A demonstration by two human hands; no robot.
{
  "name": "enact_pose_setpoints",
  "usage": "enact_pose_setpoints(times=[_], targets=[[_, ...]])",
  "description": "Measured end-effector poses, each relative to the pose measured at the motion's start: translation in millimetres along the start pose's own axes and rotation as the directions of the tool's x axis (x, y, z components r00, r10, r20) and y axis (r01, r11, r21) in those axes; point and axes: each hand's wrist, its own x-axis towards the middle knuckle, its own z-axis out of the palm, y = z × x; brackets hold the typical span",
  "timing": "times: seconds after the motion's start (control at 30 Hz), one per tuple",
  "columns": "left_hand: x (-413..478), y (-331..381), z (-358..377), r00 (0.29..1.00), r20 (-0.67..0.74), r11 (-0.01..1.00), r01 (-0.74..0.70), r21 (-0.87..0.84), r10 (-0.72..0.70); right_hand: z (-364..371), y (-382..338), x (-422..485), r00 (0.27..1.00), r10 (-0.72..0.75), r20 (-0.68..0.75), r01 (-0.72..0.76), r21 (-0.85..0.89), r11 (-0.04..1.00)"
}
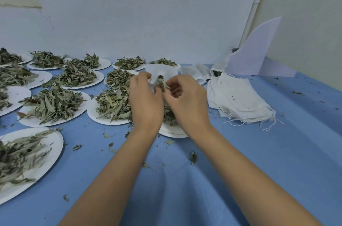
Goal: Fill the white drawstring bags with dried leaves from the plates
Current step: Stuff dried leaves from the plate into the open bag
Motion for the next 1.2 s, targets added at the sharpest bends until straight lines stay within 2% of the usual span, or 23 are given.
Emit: enact_pose_setpoints(times=[0.1, 0.2, 0.3, 0.4, 0.57, 0.63, 0.73, 0.83, 0.9, 1.07, 1.2], targets=[[-1, -1, -2, 0.996, 0.012, 0.996, -0.086, 0.013, 0.086, 1, -1, 1, 1.0, 0.001, 0.015, -0.001, -0.027, 1.0], [-2, 0, -1, 0.995, 0.039, 0.995, -0.094, -0.028, 0.095, -3, 5, 5, 0.997, 0.039, 0.067, -0.031, -0.123, 0.992], [-7, 5, 2, 0.985, 0.133, 0.992, -0.099, -0.072, 0.108, -7, 10, 7, 0.993, 0.044, 0.113, -0.014, -0.252, 0.968], [-12, 8, 5, 0.976, 0.175, 0.99, -0.117, -0.082, 0.13, -11, 11, 10, 0.992, 0.071, 0.105, -0.042, -0.26, 0.965], [-7, 7, 1, 0.982, 0.059, 0.974, -0.186, 0.126, 0.18, -11, 8, 12, 0.995, 0.057, 0.077, -0.036, -0.256, 0.966], [-3, 6, -2, 0.986, 0.046, 0.983, -0.165, 0.08, 0.162, -12, 10, 13, 0.995, 0.061, 0.081, -0.036, -0.275, 0.961], [3, 4, -8, 0.983, 0.116, 0.988, -0.146, 0.051, 0.139, -15, 13, 15, 0.996, 0.07, 0.058, -0.053, -0.258, 0.965], [4, 3, -11, 0.957, 0.207, 0.946, -0.247, 0.209, 0.204, -15, 12, 14, 0.997, 0.065, 0.044, -0.054, -0.223, 0.973], [4, 2, -12, 0.963, 0.198, 0.937, -0.23, 0.261, 0.181, -15, 12, 14, 0.998, 0.047, 0.043, -0.036, -0.233, 0.972], [7, 0, -12, 0.987, 0.103, 0.954, -0.144, 0.263, 0.121, -17, 14, 13, 1.0, -0.008, -0.008, 0.006, -0.163, 0.987], [8, 2, -12, 0.992, 0.089, 0.977, -0.108, 0.185, 0.092, -15, 8, 8, 0.97, -0.241, -0.02, 0.233, -0.18, 0.955]])
